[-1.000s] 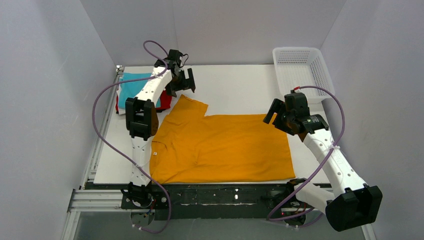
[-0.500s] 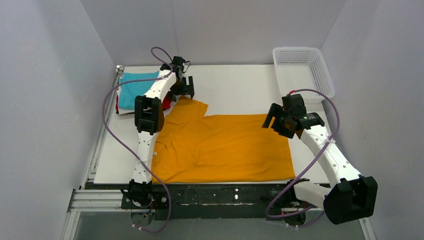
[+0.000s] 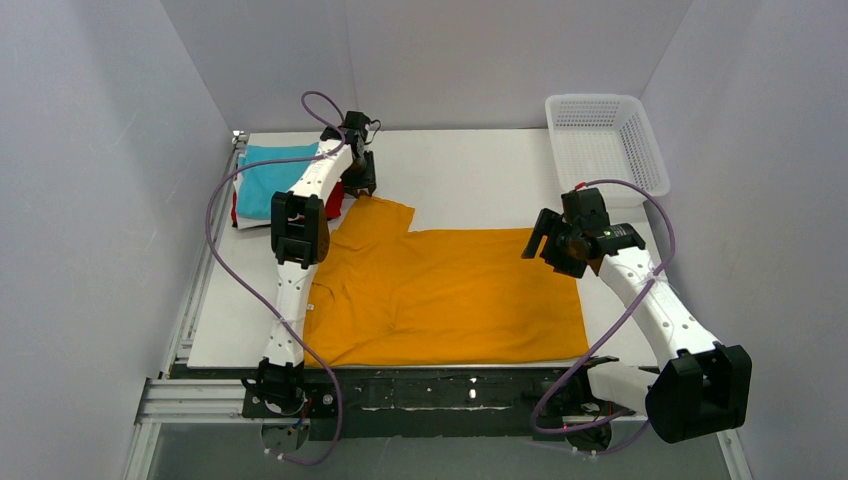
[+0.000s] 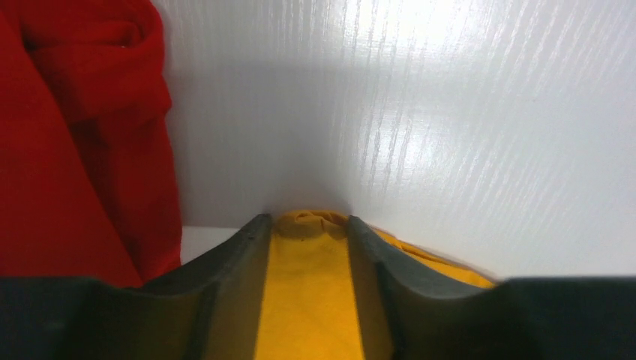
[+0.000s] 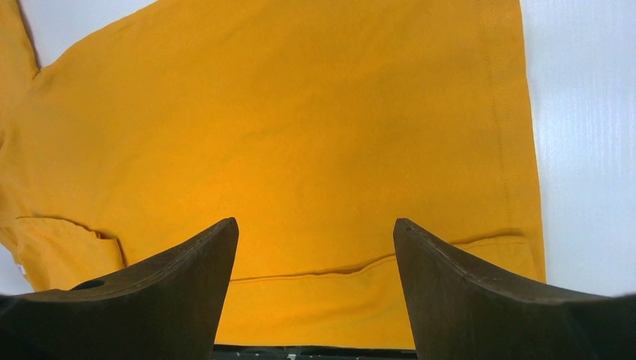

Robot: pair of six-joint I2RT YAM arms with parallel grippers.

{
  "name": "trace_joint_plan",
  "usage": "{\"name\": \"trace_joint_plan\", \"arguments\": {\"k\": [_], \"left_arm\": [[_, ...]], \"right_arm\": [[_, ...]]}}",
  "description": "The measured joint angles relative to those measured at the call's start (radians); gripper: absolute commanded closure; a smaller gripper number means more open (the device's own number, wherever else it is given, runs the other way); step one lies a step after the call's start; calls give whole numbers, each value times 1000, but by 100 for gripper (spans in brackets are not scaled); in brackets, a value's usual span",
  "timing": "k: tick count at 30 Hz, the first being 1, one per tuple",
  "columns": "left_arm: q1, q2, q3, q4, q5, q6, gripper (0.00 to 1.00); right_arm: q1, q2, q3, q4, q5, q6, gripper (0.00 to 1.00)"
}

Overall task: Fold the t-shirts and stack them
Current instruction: Grab the side of the flattened tshirt furthest away from the robot with both arms

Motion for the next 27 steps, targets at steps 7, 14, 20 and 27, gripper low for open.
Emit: {"name": "trace_joint_plan", "arguments": {"k": [7,14,20,27], "left_arm": [[-6,-13,-30,22,-5,22,100],[-19,-68,-118,29,-4,56,100],[-43,-203,-320,34,17,59,100],[-53,-463,-576,111,47,37,100]], "right_arm": [[-7,49,12,-29,47,-1,18],[-12,321,268,-82,198,15,19],[-13,644,546,-143,285,55,21],[-8,933,824,-229,377,99,22]]}}
